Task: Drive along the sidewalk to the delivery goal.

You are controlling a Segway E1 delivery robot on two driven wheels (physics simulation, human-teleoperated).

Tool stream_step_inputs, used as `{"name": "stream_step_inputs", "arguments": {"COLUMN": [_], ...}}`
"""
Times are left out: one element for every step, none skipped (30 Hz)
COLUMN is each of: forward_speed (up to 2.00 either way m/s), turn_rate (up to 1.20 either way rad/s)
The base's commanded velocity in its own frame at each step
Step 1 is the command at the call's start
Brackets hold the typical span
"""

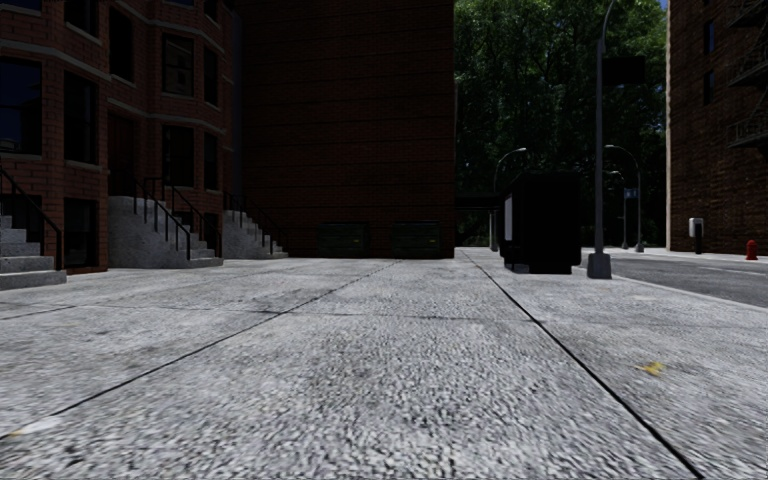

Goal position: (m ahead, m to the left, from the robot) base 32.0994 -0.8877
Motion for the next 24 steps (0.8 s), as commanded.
{"name": "stream_step_inputs", "arguments": {"forward_speed": [2.00,2.00,2.00,2.00,2.00,2.00,2.00,2.00,2.00,2.00,2.00,2.00,2.00,2.00,2.00,2.00,2.00,2.00,2.00,2.00,2.00,2.00,2.00,2.00], "turn_rate": [0.00,0.00,0.00,0.00,0.00,0.00,0.00,0.00,0.00,0.00,0.00,0.00,0.00,0.00,0.00,0.00,0.00,0.00,0.00,0.00,0.00,0.00,0.00,0.00]}}
